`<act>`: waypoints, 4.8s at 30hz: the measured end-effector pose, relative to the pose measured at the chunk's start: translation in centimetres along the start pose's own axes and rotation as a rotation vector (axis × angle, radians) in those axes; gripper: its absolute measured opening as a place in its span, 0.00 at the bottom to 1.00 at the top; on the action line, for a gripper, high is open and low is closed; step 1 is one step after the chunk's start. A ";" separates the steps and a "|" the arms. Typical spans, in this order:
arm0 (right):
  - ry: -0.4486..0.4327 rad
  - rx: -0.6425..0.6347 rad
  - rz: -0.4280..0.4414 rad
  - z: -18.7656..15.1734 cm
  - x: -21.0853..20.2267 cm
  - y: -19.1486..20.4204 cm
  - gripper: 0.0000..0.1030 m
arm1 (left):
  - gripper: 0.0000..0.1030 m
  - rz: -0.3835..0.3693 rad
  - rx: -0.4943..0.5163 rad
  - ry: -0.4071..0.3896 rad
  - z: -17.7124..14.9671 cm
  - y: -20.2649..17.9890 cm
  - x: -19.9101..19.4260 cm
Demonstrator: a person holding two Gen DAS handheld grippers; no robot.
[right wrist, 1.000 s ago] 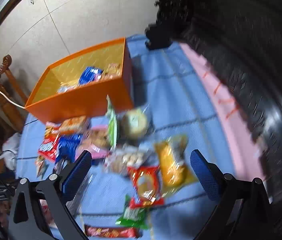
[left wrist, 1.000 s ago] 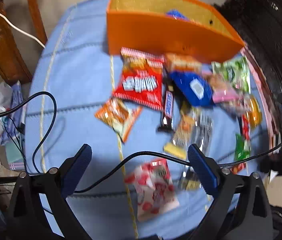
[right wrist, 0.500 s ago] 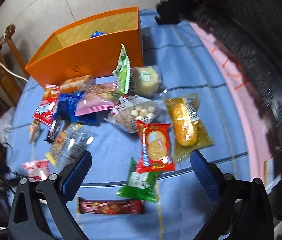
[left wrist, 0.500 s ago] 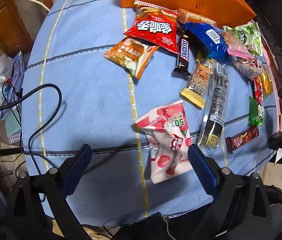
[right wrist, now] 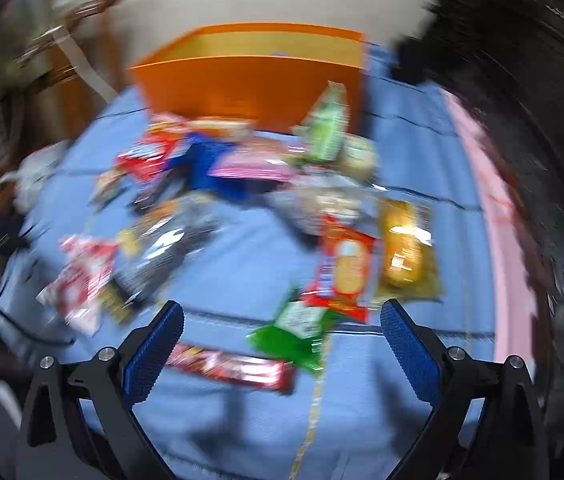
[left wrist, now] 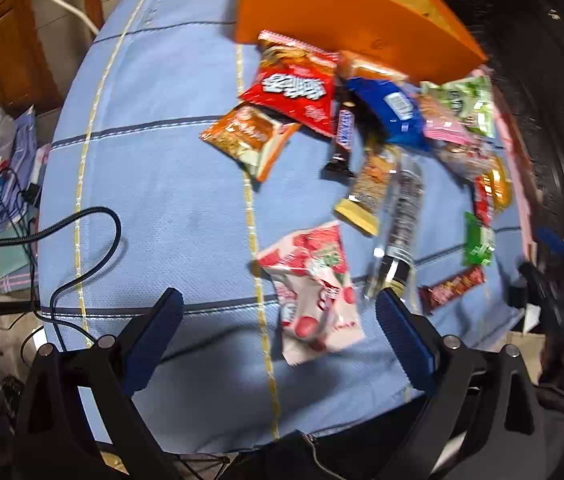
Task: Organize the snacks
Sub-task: 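Grasp the pink-white printed bag with left gripper while right grasps the red round-cake pack, then lower both held packs into the orange box and open both grippers, then grasp the orange snack pouch with left gripper while right grasps the clear bag of white balls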
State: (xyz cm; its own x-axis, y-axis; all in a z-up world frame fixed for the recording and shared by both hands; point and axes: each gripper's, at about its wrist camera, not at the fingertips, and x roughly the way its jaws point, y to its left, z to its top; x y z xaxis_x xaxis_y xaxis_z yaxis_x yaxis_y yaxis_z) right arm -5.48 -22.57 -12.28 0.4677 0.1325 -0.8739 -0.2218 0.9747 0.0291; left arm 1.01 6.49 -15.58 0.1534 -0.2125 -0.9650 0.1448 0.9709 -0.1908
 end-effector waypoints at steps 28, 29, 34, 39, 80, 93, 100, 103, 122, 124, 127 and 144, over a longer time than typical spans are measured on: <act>0.119 0.181 -0.134 -0.2 3.6 -4.8 0.96 | 0.15 0.179 0.026 -0.094 1.8 -3.0 0.4; 0.119 0.198 -0.155 0.0 3.9 -5.3 0.96 | 0.15 0.175 0.028 -0.108 2.0 -3.0 -0.1; 0.164 0.267 -0.152 1.7 6.3 -6.6 0.96 | 0.16 0.161 0.021 -0.142 4.3 -4.0 -1.3; 0.221 0.246 -0.192 3.6 9.6 -6.7 0.75 | 0.16 0.147 0.019 -0.156 5.6 -4.7 -1.4; -0.084 0.084 -0.077 25.7 7.4 -5.1 0.41 | 0.16 0.114 0.042 -0.358 24.4 -7.0 -5.0; -0.026 0.126 -0.042 28.9 13.2 -6.0 0.42 | 0.17 0.125 0.022 -0.277 29.8 -6.6 -0.2; -0.047 0.167 -0.040 28.4 12.7 -6.4 0.61 | 0.82 0.233 0.027 -0.339 29.5 -7.2 -0.9; -0.044 0.167 -0.040 28.0 12.2 -6.4 0.61 | 0.82 0.234 0.032 -0.334 29.1 -7.3 -1.4; -0.042 0.205 -0.076 18.6 4.5 -4.8 0.72 | 0.82 0.234 0.077 -0.367 20.0 -8.9 -6.8; -0.032 0.206 -0.078 17.2 3.9 -4.5 0.73 | 0.82 0.227 0.070 -0.359 18.6 -8.6 -7.1; -0.018 0.212 -0.083 14.9 3.1 -4.1 0.73 | 0.82 0.230 0.064 -0.347 16.7 -8.0 -7.1; 0.079 0.275 -0.048 5.7 2.7 -1.9 0.78 | 0.82 0.280 0.016 -0.197 8.5 -3.6 -3.3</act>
State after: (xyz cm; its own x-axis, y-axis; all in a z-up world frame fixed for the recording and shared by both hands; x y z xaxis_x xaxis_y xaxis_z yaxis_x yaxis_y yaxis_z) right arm 1.08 -23.03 -11.93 0.4016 0.0807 -0.9123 0.0446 0.9932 0.1075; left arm 8.28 2.74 -10.14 0.3750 0.0437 -0.9260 0.0850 0.9931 0.0813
